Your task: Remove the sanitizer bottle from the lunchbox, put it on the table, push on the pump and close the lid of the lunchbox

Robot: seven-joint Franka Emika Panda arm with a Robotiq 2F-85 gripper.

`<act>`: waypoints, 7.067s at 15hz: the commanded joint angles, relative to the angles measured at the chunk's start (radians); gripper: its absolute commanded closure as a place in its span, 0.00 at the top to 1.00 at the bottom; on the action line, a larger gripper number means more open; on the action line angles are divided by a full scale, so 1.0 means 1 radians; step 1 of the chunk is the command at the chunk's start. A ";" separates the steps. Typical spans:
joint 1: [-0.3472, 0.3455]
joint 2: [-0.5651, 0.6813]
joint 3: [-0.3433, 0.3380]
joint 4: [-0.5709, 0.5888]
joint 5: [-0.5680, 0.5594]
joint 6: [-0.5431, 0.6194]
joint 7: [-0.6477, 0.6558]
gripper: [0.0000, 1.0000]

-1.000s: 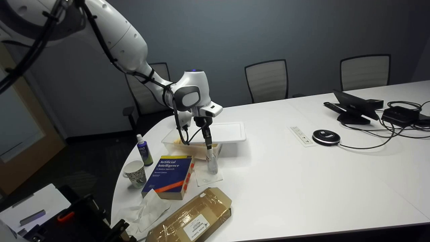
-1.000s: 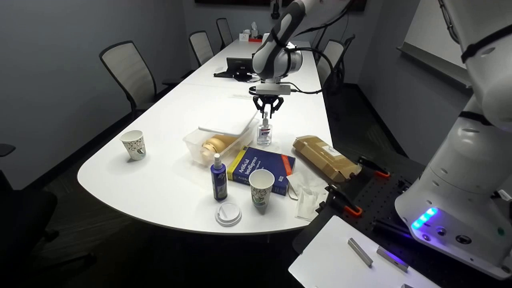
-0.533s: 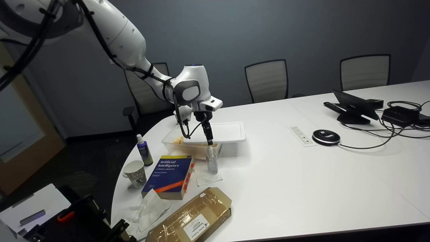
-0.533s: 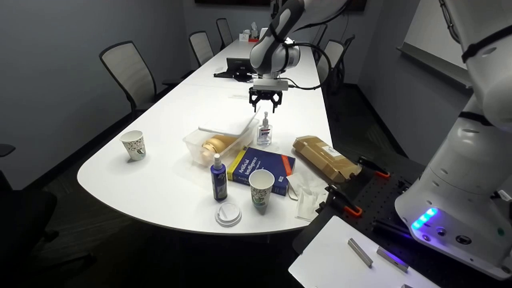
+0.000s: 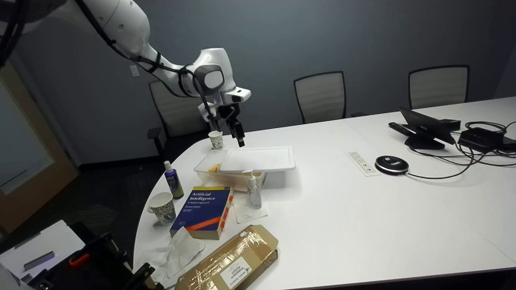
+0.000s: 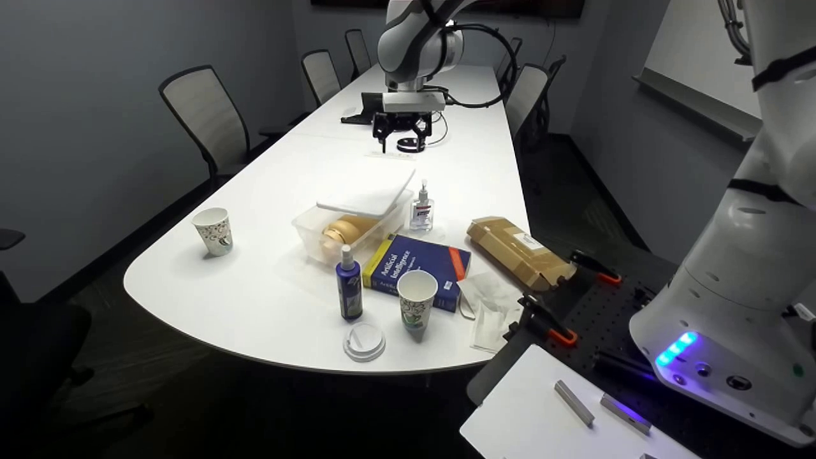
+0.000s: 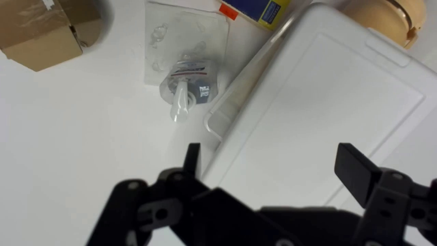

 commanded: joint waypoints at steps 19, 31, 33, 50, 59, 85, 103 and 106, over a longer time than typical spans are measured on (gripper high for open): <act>-0.086 0.070 0.001 -0.018 0.030 -0.014 -0.004 0.00; -0.101 0.111 0.008 -0.003 0.054 0.008 -0.019 0.00; -0.106 0.117 0.011 -0.004 0.062 0.018 -0.025 0.00; -0.134 0.149 0.032 -0.043 0.137 0.057 -0.082 0.00; -0.165 0.158 0.052 -0.056 0.210 0.067 -0.116 0.00; 0.044 -0.024 0.044 -0.009 -0.084 -0.066 -0.113 0.92; -0.137 0.354 0.292 0.328 0.017 -0.128 -0.773 1.00; -0.139 0.397 0.301 0.378 0.026 -0.170 -0.790 1.00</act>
